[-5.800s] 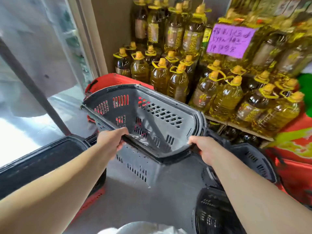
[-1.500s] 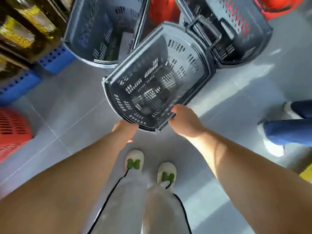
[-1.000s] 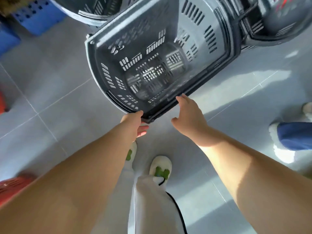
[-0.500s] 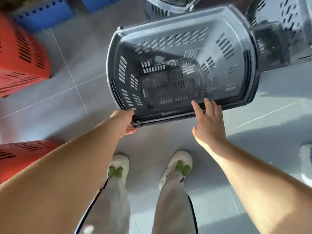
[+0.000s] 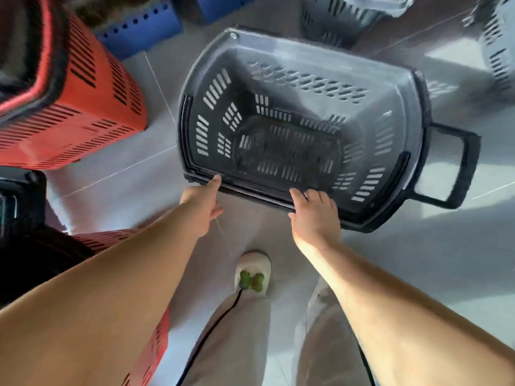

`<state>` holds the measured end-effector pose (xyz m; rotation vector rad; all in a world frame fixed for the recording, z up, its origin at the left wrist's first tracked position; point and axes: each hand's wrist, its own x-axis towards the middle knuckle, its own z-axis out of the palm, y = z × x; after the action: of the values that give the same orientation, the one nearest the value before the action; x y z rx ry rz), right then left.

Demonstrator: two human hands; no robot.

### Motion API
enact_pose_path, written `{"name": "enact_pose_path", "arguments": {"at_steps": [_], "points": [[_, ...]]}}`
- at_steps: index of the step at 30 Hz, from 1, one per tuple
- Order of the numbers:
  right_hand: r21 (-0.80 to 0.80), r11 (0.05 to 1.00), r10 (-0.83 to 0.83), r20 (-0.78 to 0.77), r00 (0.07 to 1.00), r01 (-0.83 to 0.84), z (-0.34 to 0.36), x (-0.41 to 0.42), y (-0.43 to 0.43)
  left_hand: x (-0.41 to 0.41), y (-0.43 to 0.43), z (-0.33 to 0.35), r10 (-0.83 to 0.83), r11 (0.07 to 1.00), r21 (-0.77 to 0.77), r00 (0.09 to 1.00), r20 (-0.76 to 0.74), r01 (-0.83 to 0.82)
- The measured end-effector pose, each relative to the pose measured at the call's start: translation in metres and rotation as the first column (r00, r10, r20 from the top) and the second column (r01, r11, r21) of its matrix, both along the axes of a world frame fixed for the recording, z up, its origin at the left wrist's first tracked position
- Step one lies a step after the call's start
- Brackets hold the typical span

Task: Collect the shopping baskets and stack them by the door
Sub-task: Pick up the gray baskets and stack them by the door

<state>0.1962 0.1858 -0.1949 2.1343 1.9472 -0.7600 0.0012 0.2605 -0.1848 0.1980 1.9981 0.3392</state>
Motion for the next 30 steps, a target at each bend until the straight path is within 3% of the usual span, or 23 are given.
{"name": "enact_pose_path", "arguments": {"at_steps": [4, 6, 7, 9, 11, 14, 17, 20, 23, 30], "points": [[0.002, 0.998, 0.061, -0.179, 0.982, -0.061, 0.007, -0.023, -0.004, 0.029, -0.017, -0.009, -0.002, 0.999, -0.049, 0.977, 0.214, 0.013], [0.118, 0.986, -0.094, -0.189, 0.978, 0.118, 0.013, -0.012, -0.012, 0.045, -0.023, -0.013, 0.044, 0.998, -0.064, 0.967, 0.249, -0.029], [0.182, 0.936, -0.272, -0.164, 0.948, 0.301, 0.016, 0.0, -0.017, 0.05, -0.026, -0.015, 0.074, 0.996, -0.07, 0.963, 0.261, -0.057], [0.209, 0.702, -0.669, -0.136, 0.731, 0.681, 0.017, 0.029, -0.024, 0.054, -0.03, -0.019, 0.128, 0.991, -0.062, 0.949, 0.287, -0.115], [0.079, 0.496, -0.856, -0.125, 0.502, 0.865, 0.015, 0.058, -0.026, 0.052, -0.029, -0.023, 0.162, 0.987, -0.041, 0.952, 0.259, -0.156], [-0.125, 0.389, -0.918, -0.133, 0.373, 0.913, 0.005, 0.087, -0.017, 0.05, -0.024, -0.024, 0.19, 0.981, 0.0, 0.968, 0.163, -0.193], [-0.286, 0.267, -0.955, -0.203, 0.214, 0.92, 0.0, 0.102, -0.002, 0.051, -0.019, -0.023, 0.204, 0.977, 0.014, 0.956, 0.213, -0.211], [-0.332, 0.288, -0.954, -0.177, 0.24, 0.898, 0.012, 0.109, 0.001, 0.049, -0.011, -0.01, 0.213, 0.972, 0.039, 0.932, 0.292, -0.234], [-0.396, 0.329, -0.938, -0.241, 0.249, 0.857, 0.031, 0.106, -0.011, 0.04, -0.005, 0.013, 0.19, 0.976, 0.049, 0.941, 0.28, -0.211], [-0.379, 0.351, -0.927, -0.27, 0.26, 0.856, 0.157, 0.083, -0.036, 0.017, -0.028, 0.134, 0.209, 0.975, 0.022, 0.938, 0.277, -0.223]]}}
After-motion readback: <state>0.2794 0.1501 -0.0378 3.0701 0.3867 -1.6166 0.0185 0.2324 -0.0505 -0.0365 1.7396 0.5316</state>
